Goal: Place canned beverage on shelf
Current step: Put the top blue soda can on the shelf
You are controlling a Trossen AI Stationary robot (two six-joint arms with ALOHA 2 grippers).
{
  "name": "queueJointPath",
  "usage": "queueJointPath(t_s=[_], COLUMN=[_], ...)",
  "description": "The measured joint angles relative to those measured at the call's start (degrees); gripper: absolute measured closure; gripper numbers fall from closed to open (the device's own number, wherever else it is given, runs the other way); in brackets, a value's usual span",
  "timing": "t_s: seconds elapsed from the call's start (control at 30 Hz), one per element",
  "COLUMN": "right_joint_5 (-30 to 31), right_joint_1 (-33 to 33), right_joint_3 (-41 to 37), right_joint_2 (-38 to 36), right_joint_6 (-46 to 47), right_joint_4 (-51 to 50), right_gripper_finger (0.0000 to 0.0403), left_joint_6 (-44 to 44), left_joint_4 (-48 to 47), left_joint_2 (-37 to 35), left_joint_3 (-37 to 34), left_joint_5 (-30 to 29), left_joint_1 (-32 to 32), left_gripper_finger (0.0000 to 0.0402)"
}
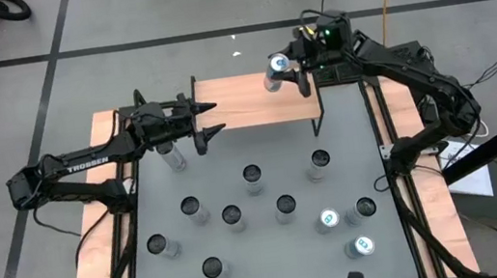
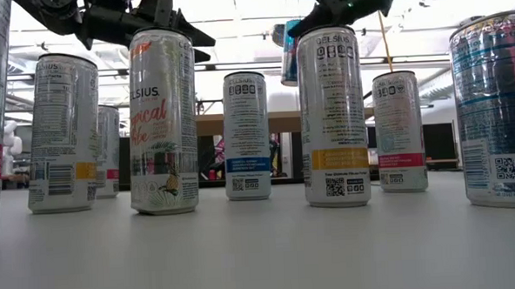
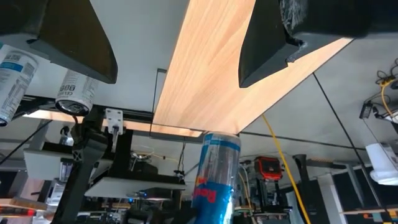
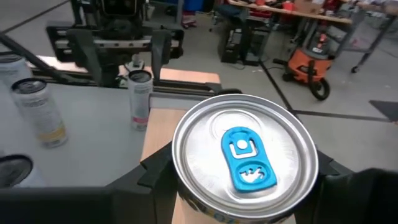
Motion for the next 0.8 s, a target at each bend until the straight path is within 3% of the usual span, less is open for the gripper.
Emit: queueJointPath(t_s=[0.2, 0.5, 0.7, 0.8], right_joint_5=[-4.68, -4.9, -11.03, -11.27], right_joint_1=[-4.65, -10.49, -14.13, -15.16], right_joint_3=[0.01, 0.01, 0.0, 0.01], right_joint_2=[0.65, 4.41, 6.03, 6.1], right_joint_6=[-3.85, -4.01, -5.04, -5.1], right_joint_4=[-3.52, -3.37, -3.37, -3.78], right_gripper_finger=[0.0216, 0.0216, 0.0216, 0.0216], left_joint_6=[-0.13, -0.52, -0.55, -0.55], left_joint_4=[0.01, -0.49, -1.13, -1.26], left_joint_2=[0.0, 0.35, 0.35, 0.35], left_joint_3=[0.0, -0.02, -0.02, -0.02], left_joint_5=[0.0, 0.0, 0.0, -0.01], left_joint_1=[0.0, -0.12, -0.44, -0.44], left_gripper_finger=[0.0072, 0.0072, 0.0072, 0.0072])
